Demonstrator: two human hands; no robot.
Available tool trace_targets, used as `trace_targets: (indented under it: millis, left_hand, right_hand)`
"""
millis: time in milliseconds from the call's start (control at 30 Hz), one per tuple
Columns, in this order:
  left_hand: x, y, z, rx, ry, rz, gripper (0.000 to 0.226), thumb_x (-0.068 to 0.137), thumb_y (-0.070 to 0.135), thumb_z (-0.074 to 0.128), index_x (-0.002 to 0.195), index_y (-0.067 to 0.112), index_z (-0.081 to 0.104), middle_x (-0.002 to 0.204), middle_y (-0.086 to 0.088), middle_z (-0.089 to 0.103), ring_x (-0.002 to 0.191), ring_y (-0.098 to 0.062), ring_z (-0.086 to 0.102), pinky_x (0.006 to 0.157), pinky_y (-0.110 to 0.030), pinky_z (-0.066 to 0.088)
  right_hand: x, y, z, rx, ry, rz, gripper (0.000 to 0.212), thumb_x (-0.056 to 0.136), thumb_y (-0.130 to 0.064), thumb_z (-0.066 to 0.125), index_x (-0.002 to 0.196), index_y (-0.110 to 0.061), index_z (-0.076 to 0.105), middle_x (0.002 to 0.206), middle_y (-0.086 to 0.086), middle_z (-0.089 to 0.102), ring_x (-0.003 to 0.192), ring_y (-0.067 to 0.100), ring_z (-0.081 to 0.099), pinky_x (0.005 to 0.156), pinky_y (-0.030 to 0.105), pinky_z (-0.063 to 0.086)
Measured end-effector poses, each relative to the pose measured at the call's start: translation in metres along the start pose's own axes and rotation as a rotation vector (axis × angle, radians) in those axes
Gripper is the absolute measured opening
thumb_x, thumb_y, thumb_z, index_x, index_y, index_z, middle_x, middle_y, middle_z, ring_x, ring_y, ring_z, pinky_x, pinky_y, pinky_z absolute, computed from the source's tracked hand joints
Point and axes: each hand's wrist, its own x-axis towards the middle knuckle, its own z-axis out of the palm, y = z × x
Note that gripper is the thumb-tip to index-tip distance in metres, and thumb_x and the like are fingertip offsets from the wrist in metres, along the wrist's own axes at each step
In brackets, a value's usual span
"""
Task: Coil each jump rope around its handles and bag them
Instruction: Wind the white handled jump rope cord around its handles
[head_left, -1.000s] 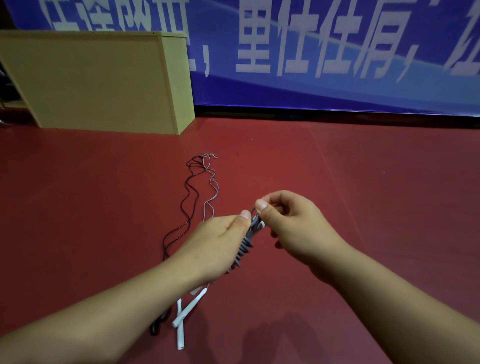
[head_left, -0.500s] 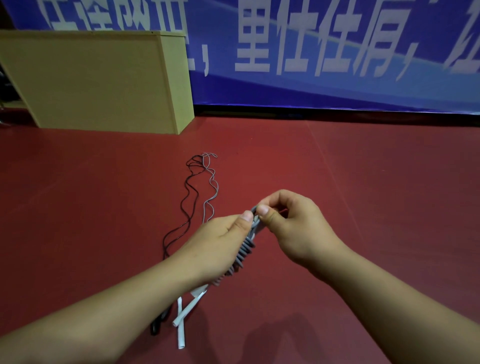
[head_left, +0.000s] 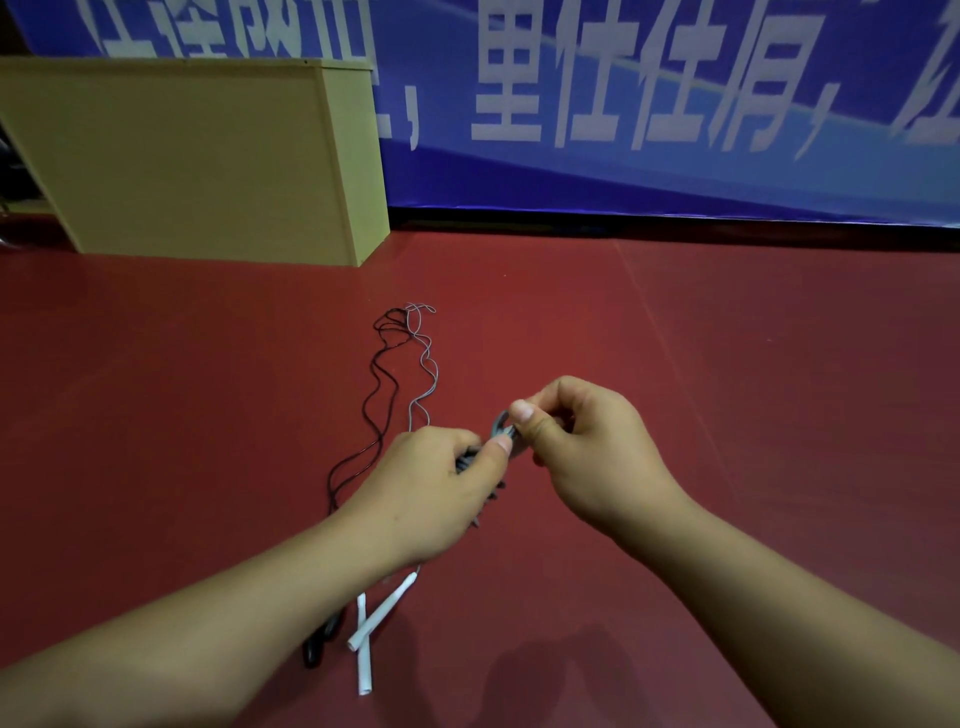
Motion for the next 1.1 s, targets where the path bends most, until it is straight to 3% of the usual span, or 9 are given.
trace_targets:
  millis: [200,300,400,500,600,700,933,1000,1100]
  left_hand:
    - [0.001,-0.003,-0.005,0.049,0.037,-0.032,0.054,0.094,0.052,0.050,0.056,0.014,0.058,0.043,0.002,0.050,0.043,-0.010,0.046,0.048,-0.029,0.035]
    - [0.003,-0.003,-0.006,0.126,0.044,-0.013,0.056,0.093,0.054,0.050,0.050,0.018,0.054,0.039,0.005,0.044,0.041,-0.009,0.040,0.043,-0.025,0.028]
    - [0.001,-0.008,-0.005,0.238,0.054,0.081,0.057,0.089,0.064,0.047,0.063,0.015,0.057,0.046,-0.001,0.047,0.048,-0.016,0.045,0.048,-0.034,0.035]
    - [-0.001,-0.013,-0.007,0.346,0.078,0.171,0.057,0.083,0.069,0.040,0.068,0.017,0.054,0.051,-0.003,0.043,0.054,-0.020,0.046,0.048,-0.035,0.035]
    - [-0.001,-0.012,-0.006,0.418,0.091,0.249,0.055,0.084,0.071,0.035,0.068,0.020,0.052,0.057,0.000,0.046,0.059,-0.016,0.047,0.053,-0.034,0.036]
    - [0.000,-0.012,-0.008,0.500,0.074,0.324,0.065,0.079,0.077,0.021,0.080,0.025,0.060,0.067,0.005,0.051,0.068,-0.017,0.053,0.058,-0.034,0.043]
    - [-0.007,-0.014,-0.016,0.707,-0.105,0.515,0.062,0.083,0.076,0.019,0.095,0.030,0.059,0.089,0.009,0.058,0.083,-0.016,0.060,0.066,-0.033,0.044]
    - [-0.009,-0.011,-0.018,0.724,-0.137,0.496,0.053,0.087,0.073,0.028,0.094,0.029,0.058,0.089,0.008,0.057,0.085,-0.016,0.058,0.066,-0.032,0.038]
    - [-0.009,-0.008,-0.022,0.550,-0.099,0.397,0.045,0.087,0.067,0.042,0.081,0.024,0.052,0.073,0.002,0.054,0.070,-0.018,0.052,0.061,-0.036,0.040]
  right_hand:
    - [-0.001,-0.002,-0.003,-0.090,-0.063,0.047,0.028,0.096,-0.034,0.054,0.076,-0.018,0.066,0.065,0.002,0.068,0.045,0.002,0.045,0.051,0.023,0.034]
    - [-0.001,-0.002,-0.001,0.055,-0.085,0.147,0.031,0.097,-0.033,0.054,0.075,-0.015,0.067,0.059,0.001,0.065,0.047,0.005,0.048,0.054,0.025,0.039]
    - [0.001,0.000,-0.003,0.269,-0.104,0.326,0.035,0.093,-0.036,0.061,0.074,-0.006,0.067,0.054,0.005,0.054,0.057,0.020,0.046,0.053,0.029,0.035]
    - [0.001,-0.002,-0.008,0.321,-0.180,0.405,0.027,0.086,-0.036,0.069,0.074,-0.012,0.069,0.062,0.006,0.044,0.054,0.017,0.038,0.049,0.027,0.030]
    - [0.002,-0.004,-0.013,0.349,-0.247,0.422,0.015,0.086,-0.024,0.068,0.076,-0.013,0.072,0.061,0.001,0.051,0.051,0.010,0.036,0.049,0.024,0.030]
    - [0.001,-0.004,-0.016,0.356,-0.336,0.431,0.017,0.090,-0.017,0.061,0.078,-0.015,0.072,0.064,0.000,0.057,0.053,0.008,0.036,0.052,0.024,0.031]
    - [-0.003,0.001,-0.008,0.160,-0.408,0.361,0.020,0.095,-0.015,0.055,0.077,-0.016,0.064,0.065,0.000,0.054,0.060,0.014,0.043,0.058,0.028,0.033]
    - [-0.005,-0.001,-0.005,0.150,-0.393,0.281,0.023,0.098,-0.015,0.052,0.077,-0.016,0.060,0.062,-0.004,0.052,0.057,0.009,0.044,0.056,0.023,0.036]
    - [-0.004,-0.007,-0.003,0.318,-0.338,0.144,0.024,0.100,-0.010,0.049,0.077,-0.015,0.056,0.063,-0.003,0.050,0.054,0.007,0.045,0.053,0.022,0.040]
